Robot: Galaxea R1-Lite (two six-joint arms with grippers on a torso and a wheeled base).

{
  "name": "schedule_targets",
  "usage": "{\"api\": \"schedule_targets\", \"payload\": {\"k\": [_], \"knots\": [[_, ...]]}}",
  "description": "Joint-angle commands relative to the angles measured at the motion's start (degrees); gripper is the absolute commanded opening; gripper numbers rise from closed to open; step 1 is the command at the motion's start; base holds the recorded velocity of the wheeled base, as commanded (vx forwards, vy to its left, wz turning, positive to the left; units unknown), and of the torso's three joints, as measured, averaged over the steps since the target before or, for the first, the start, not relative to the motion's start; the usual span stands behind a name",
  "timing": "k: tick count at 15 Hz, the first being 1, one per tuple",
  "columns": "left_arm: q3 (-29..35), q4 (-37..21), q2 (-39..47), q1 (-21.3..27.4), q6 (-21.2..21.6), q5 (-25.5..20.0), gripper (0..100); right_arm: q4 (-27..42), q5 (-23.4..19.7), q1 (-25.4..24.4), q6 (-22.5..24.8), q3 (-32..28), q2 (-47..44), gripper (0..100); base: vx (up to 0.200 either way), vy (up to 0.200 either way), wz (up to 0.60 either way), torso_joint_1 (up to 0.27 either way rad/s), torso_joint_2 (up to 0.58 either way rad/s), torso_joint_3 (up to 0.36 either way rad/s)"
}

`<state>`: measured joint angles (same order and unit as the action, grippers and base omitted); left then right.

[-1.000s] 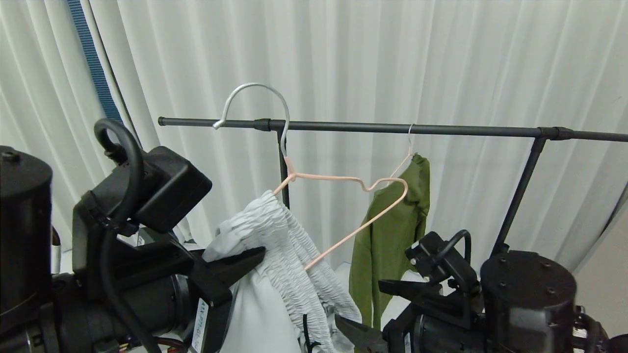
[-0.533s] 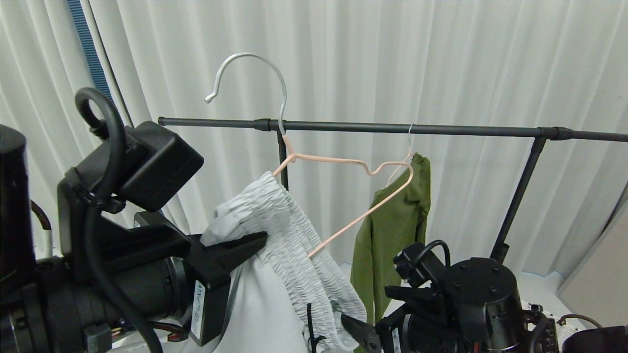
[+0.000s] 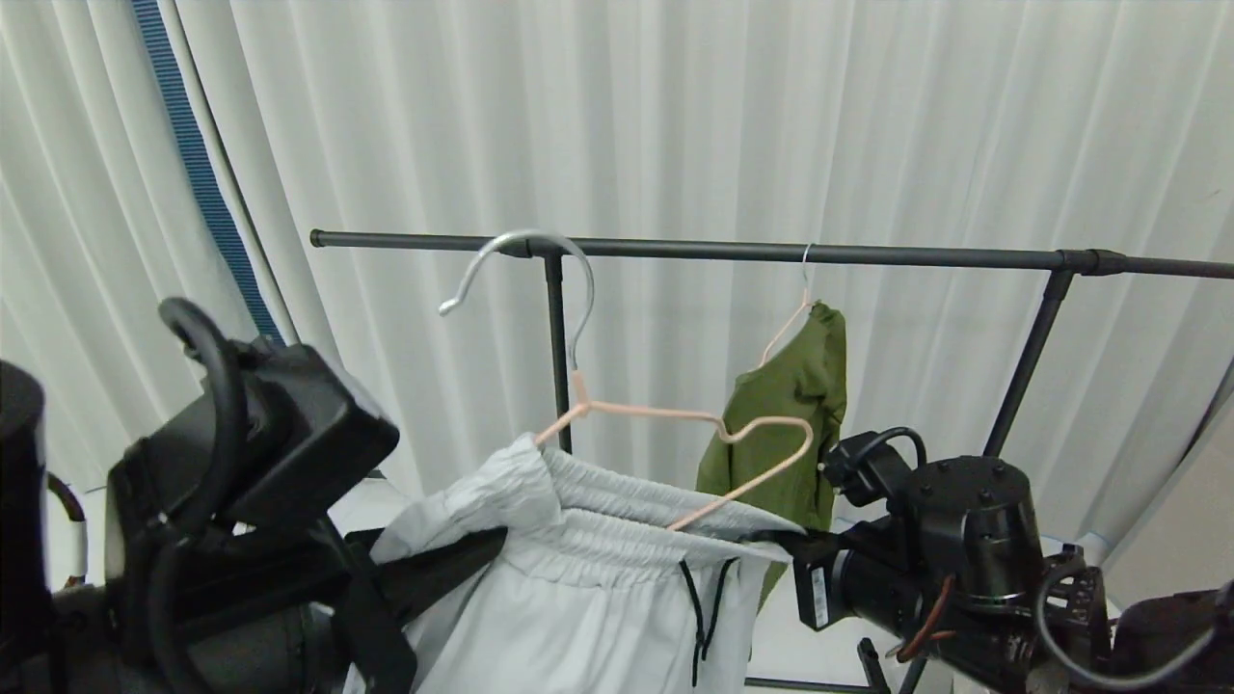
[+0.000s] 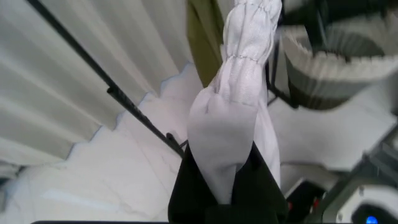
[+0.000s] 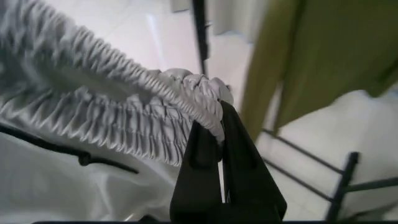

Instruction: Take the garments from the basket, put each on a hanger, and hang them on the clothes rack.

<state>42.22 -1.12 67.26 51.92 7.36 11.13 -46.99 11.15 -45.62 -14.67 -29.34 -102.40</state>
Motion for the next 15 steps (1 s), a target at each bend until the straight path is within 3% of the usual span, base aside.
{"api": "schedule_targets", "payload": {"k": [1, 3, 7, 10, 11, 12, 15], "knots": [[-5.4, 0.0, -4.9, -0.1, 3.0, -2.8, 0, 0.1, -1.0, 6.7, 3.1, -0.3, 1.5, 0, 0.0, 0.0, 0.0, 0.0, 0.0, 0.0], [-8.6, 0.0, -6.6, -0.1, 4.3, -3.1, 0, 0.1, -2.6, 9.5, 4.5, -0.2, 2.6, 0, 0.0, 0.0, 0.0, 0.0, 0.0, 0.0], [-13.5, -0.5, -6.3, -0.6, 7.4, -2.7, 0, 2.3, -5.6, 9.9, 7.4, 0.0, 5.6, 0, 0.0, 0.0, 0.0, 0.0, 0.0, 0.0], [-13.0, 0.2, 1.5, -3.3, 9.0, 5.7, 0, 10.9, -10.5, 6.9, 12.6, -0.1, 12.4, 0, 0.0, 0.0, 0.0, 0.0, 0.0, 0.0], [-12.0, 1.8, 3.0, -3.4, 8.6, 5.8, 0, 13.9, -11.3, 5.2, 14.2, -0.2, 14.4, 0, 0.0, 0.0, 0.0, 0.0, 0.0, 0.0], [-11.8, 3.4, 3.7, -3.4, 8.3, 5.8, 0, 16.3, -11.5, 3.3, 14.7, -0.4, 15.9, 100, 0.0, 0.0, 0.0, 0.0, 0.0, 0.0], [-12.3, 6.1, 4.0, -3.2, 6.9, 5.6, 0, 19.3, -11.5, -3.0, 15.6, -0.1, 19.5, 100, 0.0, 0.0, 0.0, 0.0, 0.0, 0.0]]}}
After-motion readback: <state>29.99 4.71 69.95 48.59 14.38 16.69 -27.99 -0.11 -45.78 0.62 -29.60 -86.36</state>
